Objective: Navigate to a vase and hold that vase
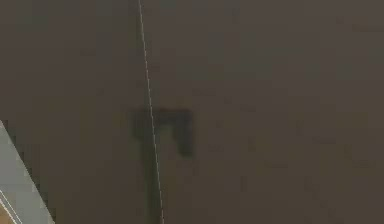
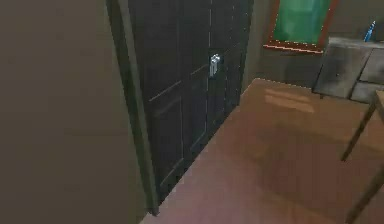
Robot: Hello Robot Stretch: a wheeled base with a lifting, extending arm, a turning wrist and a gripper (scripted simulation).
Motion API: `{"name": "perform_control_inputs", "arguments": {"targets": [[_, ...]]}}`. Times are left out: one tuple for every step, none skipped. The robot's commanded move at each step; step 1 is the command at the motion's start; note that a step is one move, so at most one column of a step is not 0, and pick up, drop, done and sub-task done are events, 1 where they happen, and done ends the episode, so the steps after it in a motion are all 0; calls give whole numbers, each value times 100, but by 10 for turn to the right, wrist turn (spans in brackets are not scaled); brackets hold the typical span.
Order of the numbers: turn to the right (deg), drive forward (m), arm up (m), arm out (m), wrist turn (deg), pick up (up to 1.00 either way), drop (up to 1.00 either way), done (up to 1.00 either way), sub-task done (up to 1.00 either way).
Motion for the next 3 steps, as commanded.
{"name": "perform_control_inputs", "arguments": {"targets": [[450, 0, 0, 0, 0, 0, 0, 0, 0], [450, 0, 0, 0, 0, 0, 0, 0, 0], [330, 0, 0, 0, 0, 0, 0, 0, 0]]}}
